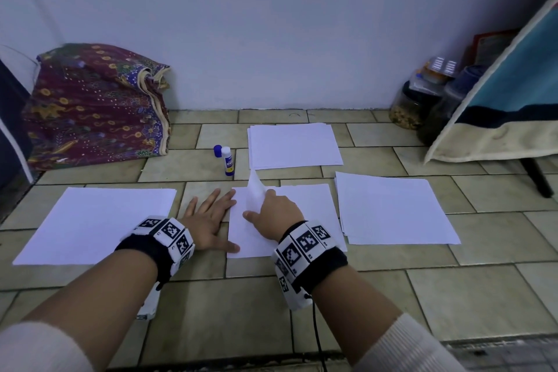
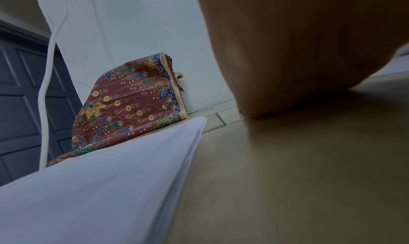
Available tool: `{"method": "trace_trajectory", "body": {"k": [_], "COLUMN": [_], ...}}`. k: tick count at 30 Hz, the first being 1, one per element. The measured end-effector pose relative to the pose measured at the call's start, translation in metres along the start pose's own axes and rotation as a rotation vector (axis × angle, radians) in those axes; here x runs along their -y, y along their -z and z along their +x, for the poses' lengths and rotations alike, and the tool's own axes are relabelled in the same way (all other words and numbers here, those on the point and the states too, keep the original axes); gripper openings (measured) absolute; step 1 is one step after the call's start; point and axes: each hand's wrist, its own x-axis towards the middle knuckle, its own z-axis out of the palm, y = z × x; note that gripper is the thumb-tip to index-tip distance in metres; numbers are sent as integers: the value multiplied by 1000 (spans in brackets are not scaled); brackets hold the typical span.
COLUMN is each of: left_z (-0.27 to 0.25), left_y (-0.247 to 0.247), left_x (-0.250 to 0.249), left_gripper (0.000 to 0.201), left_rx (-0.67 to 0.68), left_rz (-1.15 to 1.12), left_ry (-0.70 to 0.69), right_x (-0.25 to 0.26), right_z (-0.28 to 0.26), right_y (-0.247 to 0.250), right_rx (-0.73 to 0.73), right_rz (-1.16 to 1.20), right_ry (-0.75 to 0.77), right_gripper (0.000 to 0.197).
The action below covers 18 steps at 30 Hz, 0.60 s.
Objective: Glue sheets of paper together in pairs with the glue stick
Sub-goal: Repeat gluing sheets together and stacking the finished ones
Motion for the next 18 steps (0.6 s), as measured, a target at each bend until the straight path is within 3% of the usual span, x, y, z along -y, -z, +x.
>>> {"method": "trace_trajectory", "body": {"k": [6,10,13,18], "left_z": [2,1,0,-2], "left_y": [-1,-1,0,2], "left_x": [3,2,2,1], "left_gripper": [132,123,131,132], "left_rx": [16,5,2,6], "left_rz": [-11,-12,-15,-13], "left_ry": [-11,-11,-9,4], "right_x": [1,1,0,-4], "right_z": [-1,0,2,6], "right_y": [-4,-8,-10,-10], "right_rx": [6,-31,-36,14], "right_rz": [-9,30,32,-32], "right_ry": [-9,-21,15,65], "right_gripper": [69,80,86,72]}}
